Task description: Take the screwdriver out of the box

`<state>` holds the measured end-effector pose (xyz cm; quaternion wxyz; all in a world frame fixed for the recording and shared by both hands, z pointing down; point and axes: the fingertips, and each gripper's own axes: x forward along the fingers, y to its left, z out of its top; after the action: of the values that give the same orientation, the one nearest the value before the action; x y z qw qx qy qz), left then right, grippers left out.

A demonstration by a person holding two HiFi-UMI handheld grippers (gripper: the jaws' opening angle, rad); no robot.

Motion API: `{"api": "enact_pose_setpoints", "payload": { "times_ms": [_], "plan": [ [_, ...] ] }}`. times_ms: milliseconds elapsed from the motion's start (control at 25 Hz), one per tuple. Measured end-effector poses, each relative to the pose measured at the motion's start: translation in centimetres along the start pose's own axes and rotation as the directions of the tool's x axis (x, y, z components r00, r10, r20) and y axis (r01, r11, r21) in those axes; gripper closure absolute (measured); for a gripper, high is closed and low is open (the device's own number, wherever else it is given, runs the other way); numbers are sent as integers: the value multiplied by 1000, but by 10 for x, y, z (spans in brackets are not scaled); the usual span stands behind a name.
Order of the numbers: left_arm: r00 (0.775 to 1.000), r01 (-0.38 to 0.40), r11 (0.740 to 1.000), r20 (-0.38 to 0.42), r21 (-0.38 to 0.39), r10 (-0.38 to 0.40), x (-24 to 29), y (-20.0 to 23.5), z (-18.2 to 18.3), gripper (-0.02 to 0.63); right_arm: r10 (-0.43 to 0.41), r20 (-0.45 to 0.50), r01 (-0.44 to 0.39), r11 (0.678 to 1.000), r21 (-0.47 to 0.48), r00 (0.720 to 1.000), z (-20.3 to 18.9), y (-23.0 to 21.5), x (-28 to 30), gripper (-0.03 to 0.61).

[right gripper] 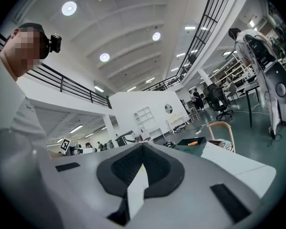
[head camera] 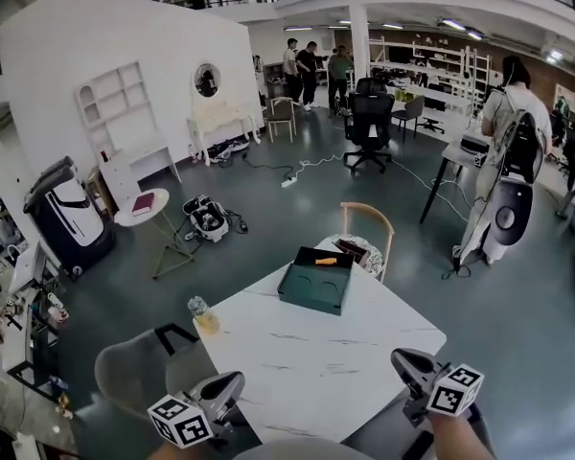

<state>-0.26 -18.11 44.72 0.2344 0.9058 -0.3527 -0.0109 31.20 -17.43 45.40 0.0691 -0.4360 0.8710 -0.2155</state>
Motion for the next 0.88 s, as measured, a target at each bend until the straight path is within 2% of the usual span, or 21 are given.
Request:
{"api": "enact_pose_setpoints", "payload": {
  "times_ms": [160, 400, 560, 720, 880],
  "plan": [
    [1000, -9, 1000, -12, 7, 9, 8, 23, 1, 611, -14, -31, 13, 999, -32, 999, -6, -19, 22, 571],
    [998, 56, 997, -26, 57, -55, 37, 74, 23, 611, -74, -107, 53, 980, -190, 992, 6, -35, 86, 571],
    [992, 126, 990, -25, 66, -125, 67, 102, 42, 611, -118, -186, 56, 949, -312, 975, 17, -42, 135, 571],
    [985, 172, 981, -39, 95, -168, 101, 125, 51, 611, -157, -260, 31, 901, -432, 953, 28, -55, 188, 569],
    [984, 176, 978, -48, 107, -172, 137, 145, 47, 611, -167, -366, -31, 879, -476, 916, 20, -86, 236, 569]
  ]
}}
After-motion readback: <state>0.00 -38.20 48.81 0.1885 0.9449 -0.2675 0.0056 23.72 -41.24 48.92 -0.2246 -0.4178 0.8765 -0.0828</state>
